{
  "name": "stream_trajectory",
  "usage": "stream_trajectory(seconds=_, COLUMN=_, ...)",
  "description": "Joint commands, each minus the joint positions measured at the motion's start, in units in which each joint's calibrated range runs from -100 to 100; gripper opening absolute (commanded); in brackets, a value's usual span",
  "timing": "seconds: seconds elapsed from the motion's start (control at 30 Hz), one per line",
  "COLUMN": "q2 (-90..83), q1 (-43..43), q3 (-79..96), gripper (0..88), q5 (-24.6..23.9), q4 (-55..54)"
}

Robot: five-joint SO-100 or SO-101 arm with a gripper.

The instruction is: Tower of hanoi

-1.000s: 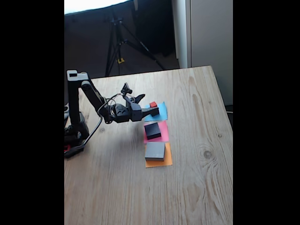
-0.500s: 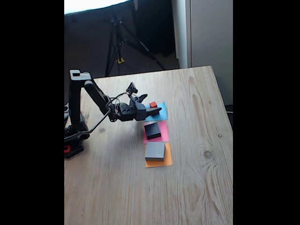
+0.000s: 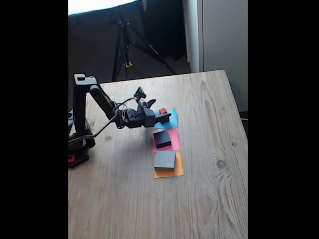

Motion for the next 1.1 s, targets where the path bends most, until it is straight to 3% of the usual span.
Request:
stream_trajectory(seconds=0.0, q2=-0.53, q1=-0.78, q3=-1.24, gripper=41.2, q5=1.27, q4=0.11)
stream_trajectory(seconds=0.6, q2=-0.23, q1=-0.53, q3=-0.06, gripper=19.8, q5=4.44, q4=-1.91)
stream_trajectory(seconds=1.07, q2=-0.45, q1=-0.28, q3=0.94, gripper=13.8, q5=4.61, q4=-3.29)
